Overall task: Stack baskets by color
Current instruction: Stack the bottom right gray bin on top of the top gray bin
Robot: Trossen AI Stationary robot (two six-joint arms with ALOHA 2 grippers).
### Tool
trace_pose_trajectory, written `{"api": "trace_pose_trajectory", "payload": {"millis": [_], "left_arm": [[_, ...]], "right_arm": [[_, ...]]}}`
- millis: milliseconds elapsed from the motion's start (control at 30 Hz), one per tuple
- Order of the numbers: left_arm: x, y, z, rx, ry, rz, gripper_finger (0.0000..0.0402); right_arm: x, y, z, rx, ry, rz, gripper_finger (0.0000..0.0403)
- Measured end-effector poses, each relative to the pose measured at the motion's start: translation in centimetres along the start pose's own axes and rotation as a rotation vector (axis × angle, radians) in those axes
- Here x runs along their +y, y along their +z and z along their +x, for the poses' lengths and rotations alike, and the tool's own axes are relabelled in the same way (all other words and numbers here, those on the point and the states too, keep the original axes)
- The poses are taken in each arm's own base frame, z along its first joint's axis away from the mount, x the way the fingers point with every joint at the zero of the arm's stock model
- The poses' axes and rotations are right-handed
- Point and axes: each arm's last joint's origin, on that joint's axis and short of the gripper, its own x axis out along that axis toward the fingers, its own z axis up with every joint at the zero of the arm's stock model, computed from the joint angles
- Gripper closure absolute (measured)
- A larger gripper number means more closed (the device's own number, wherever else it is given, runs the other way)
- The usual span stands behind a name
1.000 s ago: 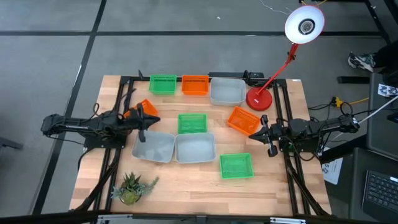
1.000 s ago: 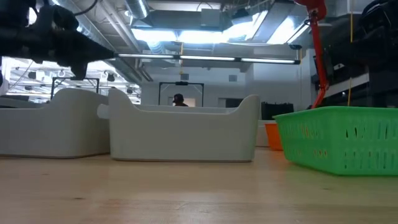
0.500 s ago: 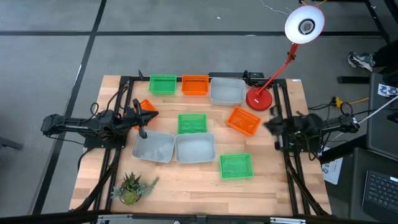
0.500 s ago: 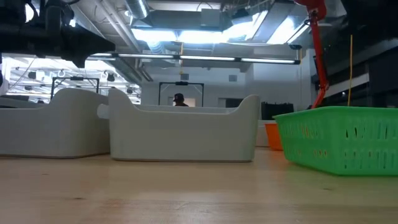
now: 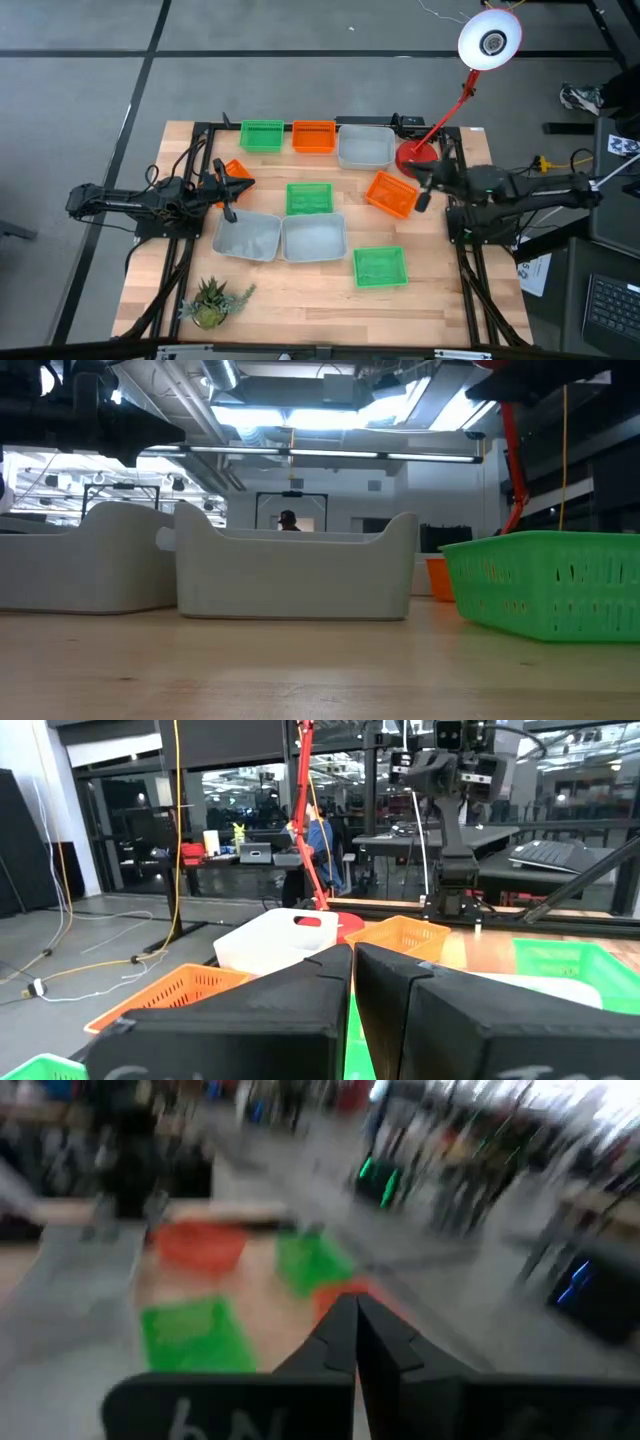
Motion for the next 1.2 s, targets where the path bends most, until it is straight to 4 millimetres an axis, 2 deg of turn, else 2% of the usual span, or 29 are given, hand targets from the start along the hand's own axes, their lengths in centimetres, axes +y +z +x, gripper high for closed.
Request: {"api": "trace_pose_trajectory", "payload": {"millis": [233,433,633,767,867,967,1200], "left_arm": [[0.0,0.0,0.0,0.001,0.000,0.001,0.0392],[0.0,-0.1,0.0,0.006,0.000,0.001,0.0392],[0.0,-0.1,0.0,0.006,-0.001,-0.007,0.0392],[0.0,-0.1,0.0,0.007,-0.001,-0.007,0.0392],[0.0,-0.1,0.0,0.011,-0.001,-0.006,0.0392],[0.0,-0.4,0.0,0.042,-0.004,-0.019,0.0392],[-0.1,-0.8,0.0,0.081,-0.006,-0.006,0.0392]], "right_arm": [[2.5,0.7,5.5,0.264,0.270,0.070,0.0402],[4.5,0.8,12.5,0.415,0.414,0.037,0.0402],[6.9,0.7,18.8,0.458,0.617,-0.098,0.0402],[8.8,0.4,21.4,0.448,0.670,-0.223,0.0402],[10.1,0.3,22.9,0.461,0.683,-0.228,0.0397],[10.9,-0.3,24.2,0.514,0.696,-0.234,0.0368],[12.6,-3.8,26.7,0.628,0.693,-0.199,0.0252]]}}
